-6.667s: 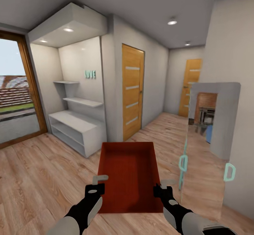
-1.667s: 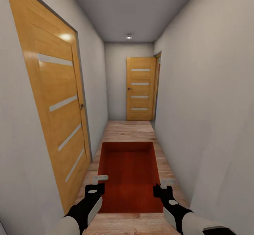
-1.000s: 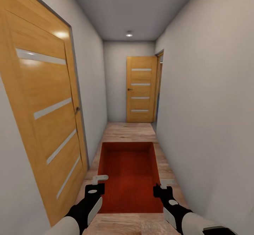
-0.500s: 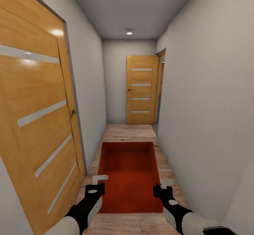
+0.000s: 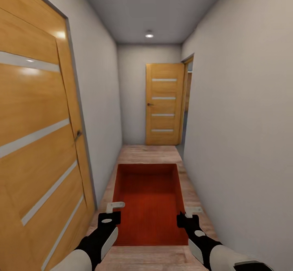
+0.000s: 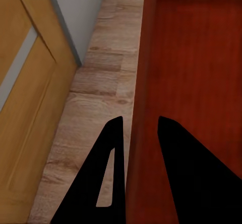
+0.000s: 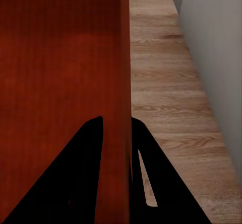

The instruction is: Move the two storage containers from the living room to the garage. In the garage, place one container on the floor and stack the other container on top of it (either order is fine).

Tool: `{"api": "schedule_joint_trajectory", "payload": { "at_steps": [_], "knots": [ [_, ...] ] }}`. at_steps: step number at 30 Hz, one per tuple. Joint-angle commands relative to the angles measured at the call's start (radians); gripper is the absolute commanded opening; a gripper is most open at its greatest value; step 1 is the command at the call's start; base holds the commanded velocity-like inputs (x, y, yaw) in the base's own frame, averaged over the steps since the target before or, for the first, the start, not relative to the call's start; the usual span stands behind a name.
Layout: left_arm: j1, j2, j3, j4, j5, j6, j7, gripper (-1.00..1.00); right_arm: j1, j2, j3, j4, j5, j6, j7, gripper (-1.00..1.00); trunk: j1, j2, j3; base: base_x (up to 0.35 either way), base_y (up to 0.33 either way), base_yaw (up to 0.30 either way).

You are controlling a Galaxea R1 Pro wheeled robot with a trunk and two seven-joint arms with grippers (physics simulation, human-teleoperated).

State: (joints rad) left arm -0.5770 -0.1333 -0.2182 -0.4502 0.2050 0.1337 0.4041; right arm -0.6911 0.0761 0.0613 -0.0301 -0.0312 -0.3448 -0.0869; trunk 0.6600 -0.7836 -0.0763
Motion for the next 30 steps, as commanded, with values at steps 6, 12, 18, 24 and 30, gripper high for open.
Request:
{"api": "schedule_joint_trajectory", "payload": {
  "at_steps": [6,12,18,24,30],
  "knots": [
    [-0.001,0.000,-0.001,-0.005,-0.002,0.003,0.007,-1.00,0.000,0.003,-0.011,0.003,0.010,0.000,0.003,-1.00,0.001,-0.001,-0.002,0.321,0.000,0.000],
    [-0.001,0.000,-0.001,-0.005,-0.002,0.003,0.007,-1.00,-0.001,0.004,-0.011,0.003,0.018,0.000,0.003,-1.00,0.001,-0.001,-0.002,0.321,0.000,0.000],
    [-0.001,0.000,-0.001,-0.006,-0.002,0.003,0.007,-1.00,-0.001,0.004,-0.011,0.003,0.008,0.000,0.001,-1.00,0.001,-0.001,-0.002,0.321,0.000,0.000],
    [-0.001,0.000,-0.001,-0.007,-0.002,0.003,0.007,-1.00,-0.001,0.004,-0.011,0.003,0.009,0.000,0.001,-1.00,0.001,-0.001,-0.002,0.321,0.000,0.000],
    [-0.001,0.000,-0.001,-0.007,-0.002,0.003,0.007,-1.00,0.000,0.004,-0.011,0.003,0.008,0.000,0.001,-1.00,0.001,-0.001,-0.002,0.321,0.000,0.000]
  ]
}}
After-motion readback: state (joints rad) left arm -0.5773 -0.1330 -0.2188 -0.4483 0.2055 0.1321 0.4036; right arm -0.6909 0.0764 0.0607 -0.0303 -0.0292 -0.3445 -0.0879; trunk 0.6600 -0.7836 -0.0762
